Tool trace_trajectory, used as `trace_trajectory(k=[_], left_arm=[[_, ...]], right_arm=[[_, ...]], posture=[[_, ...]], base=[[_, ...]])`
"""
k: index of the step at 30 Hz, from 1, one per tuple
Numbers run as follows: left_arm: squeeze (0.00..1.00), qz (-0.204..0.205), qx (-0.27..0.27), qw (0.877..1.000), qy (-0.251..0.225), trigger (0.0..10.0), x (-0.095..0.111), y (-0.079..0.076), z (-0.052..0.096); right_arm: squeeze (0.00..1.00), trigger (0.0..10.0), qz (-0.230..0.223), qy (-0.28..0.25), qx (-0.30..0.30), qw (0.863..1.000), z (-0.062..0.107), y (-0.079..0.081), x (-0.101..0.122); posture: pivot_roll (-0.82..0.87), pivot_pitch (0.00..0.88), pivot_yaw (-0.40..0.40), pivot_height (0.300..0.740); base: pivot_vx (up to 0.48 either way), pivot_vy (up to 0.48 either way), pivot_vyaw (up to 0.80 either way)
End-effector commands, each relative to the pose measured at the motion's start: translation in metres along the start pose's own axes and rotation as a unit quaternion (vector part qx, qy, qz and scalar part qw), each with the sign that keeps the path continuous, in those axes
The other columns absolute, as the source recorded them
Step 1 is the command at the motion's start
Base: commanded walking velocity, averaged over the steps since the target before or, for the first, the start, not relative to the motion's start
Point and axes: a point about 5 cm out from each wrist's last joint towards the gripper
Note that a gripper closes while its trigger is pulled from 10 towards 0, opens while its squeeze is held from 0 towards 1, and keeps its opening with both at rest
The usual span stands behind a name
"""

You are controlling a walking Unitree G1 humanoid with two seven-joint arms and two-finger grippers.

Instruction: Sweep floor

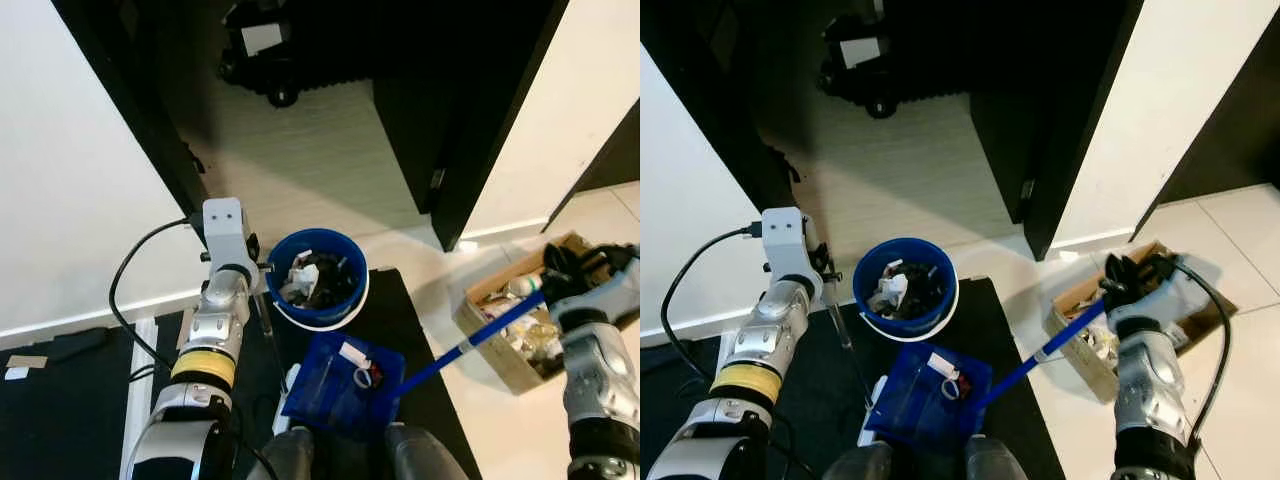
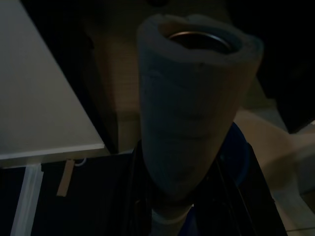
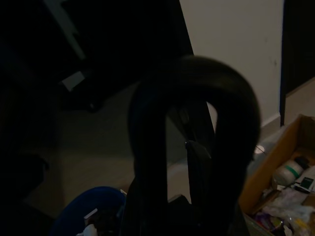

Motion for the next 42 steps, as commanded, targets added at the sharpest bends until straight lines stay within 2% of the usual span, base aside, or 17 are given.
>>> trace_trajectory(k=[1,3,7,9,11,13,16,17,20,21,23,28,32,34,37,40,42], left_arm=[[0.0,0.005,0.003,1.0,-0.007,10.0,0.004,0.002,-0.002],[0.0,0.002,0.0,1.0,-0.005,10.0,0.002,0.003,-0.002],[0.0,-0.02,-0.007,1.0,-0.001,10.0,-0.001,0.005,-0.001],[0.0,-0.02,-0.007,1.0,-0.001,10.0,-0.001,0.005,-0.001],[0.0,-0.061,-0.008,0.998,-0.01,10.0,-0.001,0.011,-0.001],[0.0,-0.061,-0.008,0.998,-0.01,10.0,-0.001,0.011,-0.001],[0.0,-0.086,0.006,0.996,-0.019,10.0,0.003,0.026,-0.002],[0.0,-0.086,0.006,0.996,-0.019,10.0,0.003,0.026,-0.002],[0.0,-0.083,0.02,0.996,-0.026,10.0,0.005,0.032,-0.003],[0.0,-0.078,0.025,0.996,-0.032,10.0,0.006,0.034,-0.002],[0.0,-0.078,0.025,0.996,-0.032,10.0,0.006,0.034,-0.002],[0.0,-0.075,0.027,0.996,-0.042,10.0,0.005,0.032,-0.001],[0.0,-0.073,0.028,0.996,-0.043,10.0,0.004,0.033,-0.001],[0.0,-0.073,0.028,0.996,-0.043,10.0,0.004,0.033,-0.001],[0.0,-0.072,0.03,0.996,-0.044,10.0,0.003,0.033,-0.001],[0.0,-0.071,0.03,0.996,-0.044,10.0,0.003,0.032,-0.001],[0.0,-0.07,0.031,0.996,-0.045,10.0,0.003,0.032,-0.002]], right_arm=[[0.0,10.0,-0.01,-0.027,-0.015,0.999,0.004,-0.011,0.007],[0.0,10.0,0.033,-0.031,-0.035,0.998,0.009,-0.03,0.019],[0.0,10.0,0.082,-0.041,-0.054,0.994,0.011,-0.051,0.042],[0.0,10.0,0.082,-0.041,-0.054,0.994,0.011,-0.051,0.042],[0.0,10.0,0.111,-0.047,-0.068,0.99,0.009,-0.064,0.064],[0.0,10.0,0.111,-0.047,-0.068,0.99,0.009,-0.064,0.064],[0.0,10.0,0.158,-0.061,-0.051,0.984,-0.003,-0.066,0.105],[0.0,10.0,0.158,-0.061,-0.051,0.984,-0.003,-0.066,0.105],[0.0,10.0,0.179,-0.132,-0.044,0.974,-0.016,-0.054,0.142],[0.0,10.0,0.203,-0.181,-0.04,0.961,-0.022,-0.041,0.16],[0.0,10.0,0.203,-0.181,-0.04,0.961,-0.022,-0.041,0.16],[0.0,10.0,0.273,-0.286,-0.048,0.917,-0.032,-0.014,0.196],[0.0,10.0,0.266,-0.327,-0.048,0.905,-0.036,-0.004,0.21],[0.0,10.0,0.266,-0.327,-0.048,0.905,-0.036,-0.004,0.21],[0.0,10.0,0.25,-0.361,-0.036,0.898,-0.045,0.014,0.217],[0.0,10.0,0.217,-0.366,-0.02,0.904,-0.055,0.028,0.213],[0.0,10.0,0.17,-0.366,-0.007,0.915,-0.062,0.038,0.204]], posture=[[-0.01,0.0,0.067,0.74],[-0.02,0.0,0.068,0.74],[-0.02,0.001,0.066,0.74],[-0.02,0.001,0.066,0.74],[-0.02,0.003,0.063,0.74],[-0.02,0.003,0.063,0.74],[-0.03,0.005,0.053,0.74],[-0.03,0.005,0.053,0.74],[-0.03,0.003,0.045,0.74],[-0.03,0.0,0.043,0.74],[-0.03,0.0,0.043,0.74],[-0.02,0.0,0.031,0.74],[-0.02,0.0,0.028,0.74],[-0.02,0.0,0.028,0.74],[-0.02,0.0,0.024,0.74],[-0.02,0.0,0.02,0.74],[-0.01,0.0,0.015,0.74]], base=[[0.0,0.0,0.0],[0.0,0.0,0.0],[0.0,0.0,0.0],[0.0,0.0,0.0],[0.0,0.0,0.0],[0.0,0.0,0.0],[0.0,0.0,0.0],[0.0,0.0,0.0],[0.0,0.0,0.0],[0.0,0.0,0.0],[0.0,0.0,0.0],[0.0,0.0,0.0],[0.0,0.0,0.0],[0.0,0.0,0.0],[0.0,0.0,0.0],[0.0,0.0,0.0],[0.0,0.0,0.0]])
Point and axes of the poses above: a point about 5 cm out from each wrist's last joint towards the gripper, its own z axis pointing back from the gripper into the wrist, its own x axis along the axis of the wrist's last joint, y = z × x, and after that the axes turned 5 degrees about -z, right-handed
